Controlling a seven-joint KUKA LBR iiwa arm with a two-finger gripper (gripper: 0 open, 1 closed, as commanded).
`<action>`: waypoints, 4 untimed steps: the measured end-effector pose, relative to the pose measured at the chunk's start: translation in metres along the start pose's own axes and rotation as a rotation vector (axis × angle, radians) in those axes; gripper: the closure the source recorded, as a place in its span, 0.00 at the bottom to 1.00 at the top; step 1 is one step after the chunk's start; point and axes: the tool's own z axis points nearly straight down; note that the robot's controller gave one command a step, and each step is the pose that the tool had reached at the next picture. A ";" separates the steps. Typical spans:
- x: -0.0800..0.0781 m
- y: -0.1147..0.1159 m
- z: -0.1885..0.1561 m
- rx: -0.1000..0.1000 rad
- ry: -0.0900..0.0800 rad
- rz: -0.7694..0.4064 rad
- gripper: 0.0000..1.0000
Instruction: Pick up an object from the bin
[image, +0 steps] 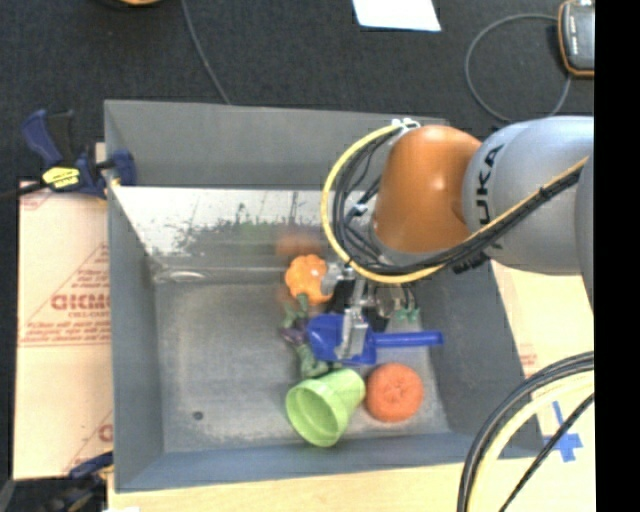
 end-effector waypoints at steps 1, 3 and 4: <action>-0.001 0.000 -0.004 -0.001 -0.006 0.001 0.00; -0.002 -0.058 0.036 -0.001 -0.017 0.186 0.00; -0.001 -0.078 0.057 -0.002 -0.013 0.318 0.00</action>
Offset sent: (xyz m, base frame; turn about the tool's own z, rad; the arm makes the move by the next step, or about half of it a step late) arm 0.0077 -0.0281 -0.0873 0.2384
